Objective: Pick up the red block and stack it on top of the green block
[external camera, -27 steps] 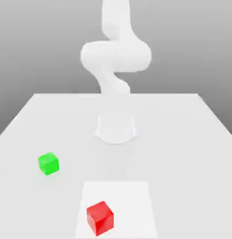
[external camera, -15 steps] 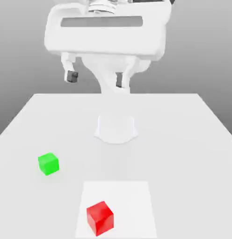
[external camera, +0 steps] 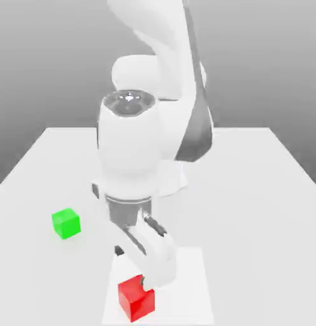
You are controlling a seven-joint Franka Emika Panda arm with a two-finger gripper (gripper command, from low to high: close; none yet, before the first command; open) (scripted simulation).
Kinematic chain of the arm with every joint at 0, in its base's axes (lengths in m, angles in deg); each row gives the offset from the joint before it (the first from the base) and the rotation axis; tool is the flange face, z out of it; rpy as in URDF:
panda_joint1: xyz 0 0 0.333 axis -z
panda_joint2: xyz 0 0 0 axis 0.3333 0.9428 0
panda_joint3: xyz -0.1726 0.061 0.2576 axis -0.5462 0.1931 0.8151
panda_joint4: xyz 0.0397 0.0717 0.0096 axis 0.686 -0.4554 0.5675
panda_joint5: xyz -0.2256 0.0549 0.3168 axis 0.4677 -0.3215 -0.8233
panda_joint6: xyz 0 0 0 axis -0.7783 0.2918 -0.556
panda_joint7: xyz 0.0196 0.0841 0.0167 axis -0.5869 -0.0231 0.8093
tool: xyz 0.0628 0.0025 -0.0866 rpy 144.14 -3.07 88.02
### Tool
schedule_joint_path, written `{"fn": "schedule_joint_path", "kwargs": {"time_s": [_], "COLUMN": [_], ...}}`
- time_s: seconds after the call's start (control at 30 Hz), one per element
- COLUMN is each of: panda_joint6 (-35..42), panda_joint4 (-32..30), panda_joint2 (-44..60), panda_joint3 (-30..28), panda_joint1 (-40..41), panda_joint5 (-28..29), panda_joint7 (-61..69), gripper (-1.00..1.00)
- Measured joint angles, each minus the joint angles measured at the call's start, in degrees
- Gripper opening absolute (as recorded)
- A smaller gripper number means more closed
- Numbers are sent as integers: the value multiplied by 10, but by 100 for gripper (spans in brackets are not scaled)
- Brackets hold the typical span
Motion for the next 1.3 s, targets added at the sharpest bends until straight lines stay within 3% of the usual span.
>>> {"fn": "schedule_joint_path", "kwargs": {"time_s": [0.07,0.1,0.33,0.5,0.6,0.73,0.97,1.23,1.27,1.3], "panda_joint6": [-34,-48,-51,22,36,43,43,-101,-111,-111], "panda_joint4": [6,9,9,-7,-54,-126,-253,-261,-261,-261], "panda_joint2": [42,59,61,-29,-83,-161,-297,-162,-151,-151], "panda_joint3": [-15,-23,-23,-1,-42,-87,-155,-168,-168,-168], "panda_joint1": [-12,-18,-18,-2,28,135,232,230,227,226], "panda_joint5": [16,23,24,-17,-9,5,-22,-61,-67,-67], "panda_joint7": [-14,-19,-21,8,-36,-111,-200,-186,-182,-182], "gripper": [0,-100,-100,-100,-100,-100,-100,-100,100,100]}}
